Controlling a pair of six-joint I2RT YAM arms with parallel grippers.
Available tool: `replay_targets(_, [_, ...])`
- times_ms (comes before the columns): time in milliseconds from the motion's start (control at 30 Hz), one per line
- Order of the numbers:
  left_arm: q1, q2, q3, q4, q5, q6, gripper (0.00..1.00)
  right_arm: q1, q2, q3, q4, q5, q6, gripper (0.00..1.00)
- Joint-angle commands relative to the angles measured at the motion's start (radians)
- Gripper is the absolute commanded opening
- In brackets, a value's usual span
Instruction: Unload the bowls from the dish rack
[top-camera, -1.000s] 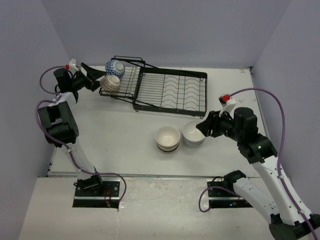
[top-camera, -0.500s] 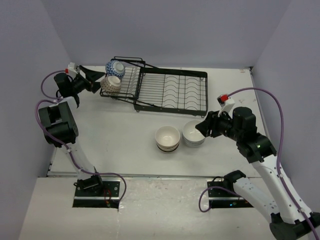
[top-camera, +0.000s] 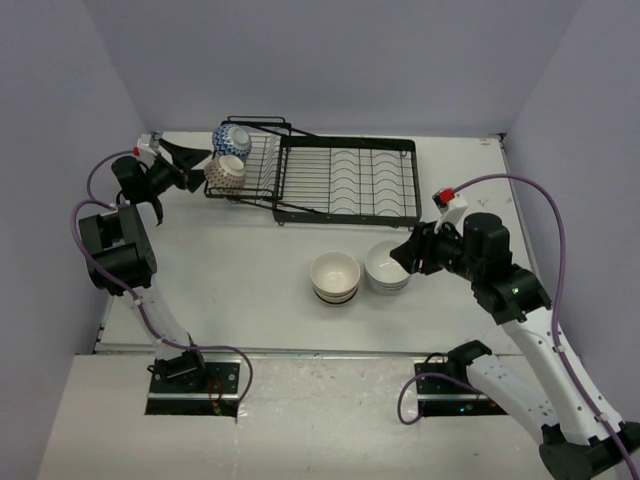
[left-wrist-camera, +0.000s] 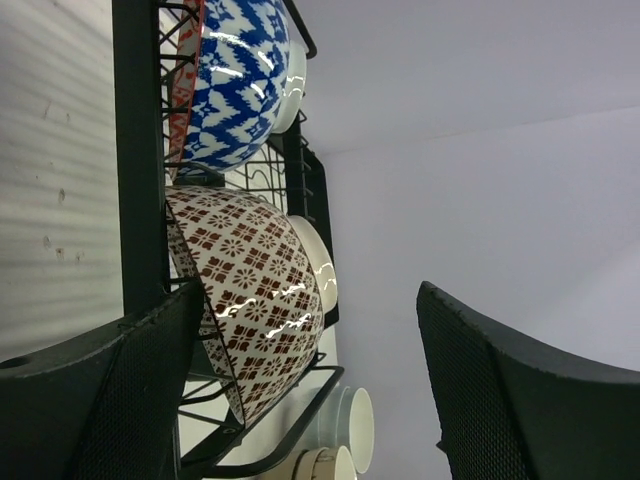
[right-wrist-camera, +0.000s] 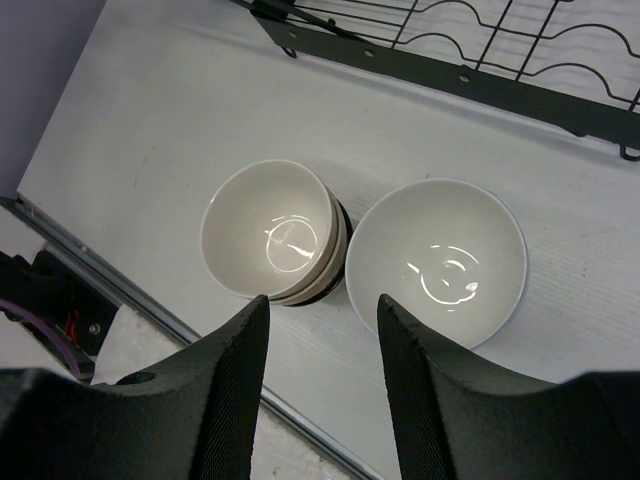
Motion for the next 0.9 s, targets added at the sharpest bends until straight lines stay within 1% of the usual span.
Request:
replay_targets(0, [-0.017, -0.034, -0.044, 0.060, 0.047, -0.067, 0.87, 0.006, 0.000, 0.003, 0.024, -0.018, -0.020, 0.49])
replay_targets(367, [-0.026, -0.016, -0.083, 0.201, 0.050, -0.181, 0.85, 0.008, 0.007, 0.003, 0.024, -0.025, -0.022, 0.49])
replay_targets(767, [-0.026, -0.088, -0.167, 0.250, 0.035, -0.217, 0.85, 0.011, 0.002, 0.003, 0.024, -0.030, -0.023, 0.49])
replay_targets(833, [-0.026, -0.085, -0.182, 0.285, 0.038, -0.257, 0.85, 0.011, 0.005, 0.003, 0.024, -0.029, -0.023, 0.49])
replay_targets(867, [-0.026, -0.085, -0.193, 0.331, 0.040, -0.291, 0.85, 0.011, 0.005, 0.002, 0.024, -0.032, -0.023, 0.49])
